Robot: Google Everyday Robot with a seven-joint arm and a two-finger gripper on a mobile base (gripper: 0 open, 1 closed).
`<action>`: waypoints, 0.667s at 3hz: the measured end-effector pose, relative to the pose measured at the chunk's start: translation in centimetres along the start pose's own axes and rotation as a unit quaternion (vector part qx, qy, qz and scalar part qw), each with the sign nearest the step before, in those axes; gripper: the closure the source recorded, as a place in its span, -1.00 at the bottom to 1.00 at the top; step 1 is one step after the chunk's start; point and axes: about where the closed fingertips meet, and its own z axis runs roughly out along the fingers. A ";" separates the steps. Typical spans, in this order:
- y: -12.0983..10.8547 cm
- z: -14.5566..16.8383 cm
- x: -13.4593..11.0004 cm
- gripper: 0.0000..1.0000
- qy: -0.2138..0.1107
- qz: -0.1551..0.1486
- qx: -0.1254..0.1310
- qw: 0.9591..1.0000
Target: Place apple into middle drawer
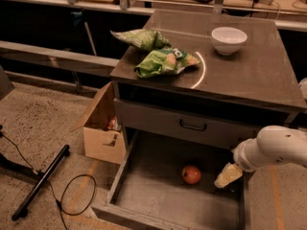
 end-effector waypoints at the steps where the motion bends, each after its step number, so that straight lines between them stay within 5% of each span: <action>1: 0.1 0.0 0.0 -0.65 0.000 0.000 0.000 1.000; 2: -0.2 -1.7 1.6 -0.17 0.022 0.001 -0.013 1.000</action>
Offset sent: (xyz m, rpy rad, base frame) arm -0.1004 -0.1380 0.0866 -0.1505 0.3738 0.0270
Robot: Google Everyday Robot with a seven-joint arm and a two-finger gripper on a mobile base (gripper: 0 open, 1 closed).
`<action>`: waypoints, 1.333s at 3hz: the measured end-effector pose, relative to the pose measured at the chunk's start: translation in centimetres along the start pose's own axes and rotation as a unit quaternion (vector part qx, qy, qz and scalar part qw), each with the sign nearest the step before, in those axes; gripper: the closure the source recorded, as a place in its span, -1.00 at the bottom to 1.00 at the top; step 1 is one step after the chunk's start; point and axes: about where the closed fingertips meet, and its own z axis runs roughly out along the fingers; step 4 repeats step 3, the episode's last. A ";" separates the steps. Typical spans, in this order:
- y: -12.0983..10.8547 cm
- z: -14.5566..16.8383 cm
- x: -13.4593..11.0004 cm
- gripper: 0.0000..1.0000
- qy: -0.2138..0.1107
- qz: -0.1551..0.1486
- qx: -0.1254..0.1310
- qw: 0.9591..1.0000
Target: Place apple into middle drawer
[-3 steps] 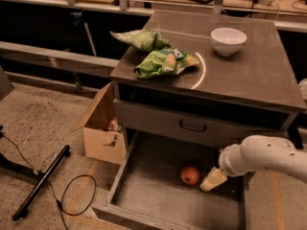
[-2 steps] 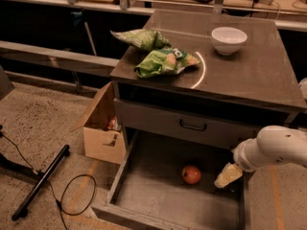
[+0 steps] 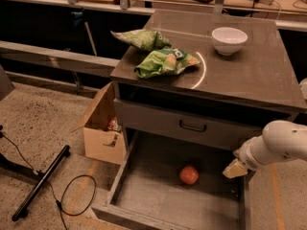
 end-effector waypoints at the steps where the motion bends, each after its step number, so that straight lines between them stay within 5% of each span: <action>1: -3.4 -8.5 5.9 0.47 0.061 0.003 -0.002 0.998; 2: -2.5 -14.2 9.8 0.90 0.111 0.017 -0.022 0.993; 3: -0.3 -14.7 11.1 0.83 0.132 0.023 -0.062 0.989; 4: -0.3 -14.7 11.1 0.83 0.132 0.023 -0.062 0.989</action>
Offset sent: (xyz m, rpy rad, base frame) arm -0.1728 -0.1628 0.1533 -0.1844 0.4263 -0.0488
